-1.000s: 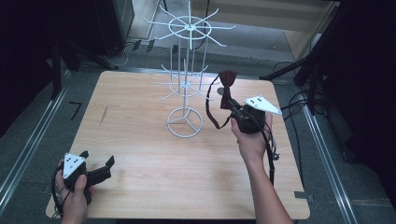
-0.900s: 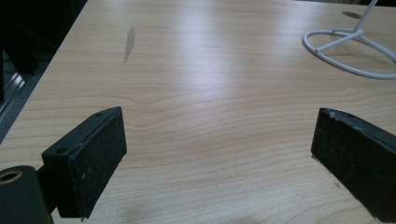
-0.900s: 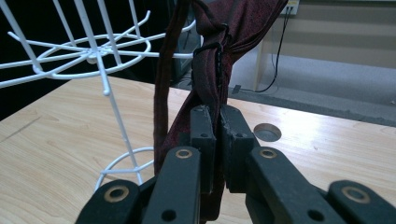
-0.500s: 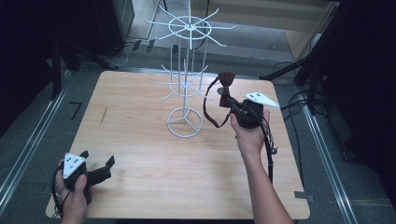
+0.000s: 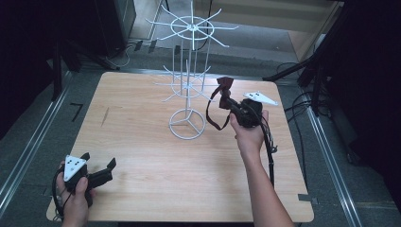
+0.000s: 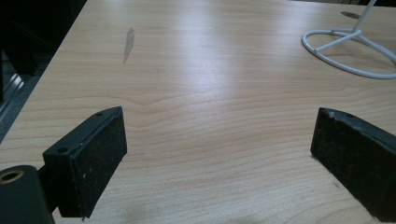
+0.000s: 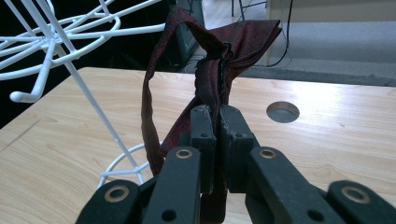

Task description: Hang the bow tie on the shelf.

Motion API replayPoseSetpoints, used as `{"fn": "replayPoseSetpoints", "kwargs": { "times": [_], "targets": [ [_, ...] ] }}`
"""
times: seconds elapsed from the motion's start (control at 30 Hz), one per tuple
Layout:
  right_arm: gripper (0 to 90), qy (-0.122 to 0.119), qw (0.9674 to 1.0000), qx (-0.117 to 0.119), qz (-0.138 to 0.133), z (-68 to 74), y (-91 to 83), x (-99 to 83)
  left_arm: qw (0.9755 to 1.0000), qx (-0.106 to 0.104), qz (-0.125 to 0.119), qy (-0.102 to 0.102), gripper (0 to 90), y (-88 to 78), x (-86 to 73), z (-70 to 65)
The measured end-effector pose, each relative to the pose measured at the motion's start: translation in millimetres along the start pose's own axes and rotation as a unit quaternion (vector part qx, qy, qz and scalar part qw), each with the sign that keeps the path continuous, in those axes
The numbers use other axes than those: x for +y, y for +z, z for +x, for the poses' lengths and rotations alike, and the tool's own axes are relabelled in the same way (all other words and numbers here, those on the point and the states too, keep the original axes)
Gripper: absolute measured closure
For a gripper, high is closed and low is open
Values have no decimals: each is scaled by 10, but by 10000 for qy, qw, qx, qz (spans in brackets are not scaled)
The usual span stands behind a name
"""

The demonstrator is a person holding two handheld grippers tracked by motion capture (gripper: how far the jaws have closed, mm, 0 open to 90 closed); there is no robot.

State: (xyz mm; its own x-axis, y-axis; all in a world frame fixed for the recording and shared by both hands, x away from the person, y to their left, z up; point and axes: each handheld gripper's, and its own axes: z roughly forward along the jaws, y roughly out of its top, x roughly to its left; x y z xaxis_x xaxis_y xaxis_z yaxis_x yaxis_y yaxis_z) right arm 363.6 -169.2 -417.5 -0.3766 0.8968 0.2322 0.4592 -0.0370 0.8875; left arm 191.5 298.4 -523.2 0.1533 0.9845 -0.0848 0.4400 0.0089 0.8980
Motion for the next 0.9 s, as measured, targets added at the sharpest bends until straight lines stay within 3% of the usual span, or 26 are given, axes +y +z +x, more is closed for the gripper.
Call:
{"fn": "replayPoseSetpoints", "kwargs": {
  "times": [0.77,0.9],
  "targets": [
    [900,-87,9995,-56,-312,-3,-112,80,10000,-9,9,3,39,0,1,1],
    [900,-211,9990,-107,-367,13,-130,96,10000,-6,2,12,39,2,0,-2]
  ]
}}
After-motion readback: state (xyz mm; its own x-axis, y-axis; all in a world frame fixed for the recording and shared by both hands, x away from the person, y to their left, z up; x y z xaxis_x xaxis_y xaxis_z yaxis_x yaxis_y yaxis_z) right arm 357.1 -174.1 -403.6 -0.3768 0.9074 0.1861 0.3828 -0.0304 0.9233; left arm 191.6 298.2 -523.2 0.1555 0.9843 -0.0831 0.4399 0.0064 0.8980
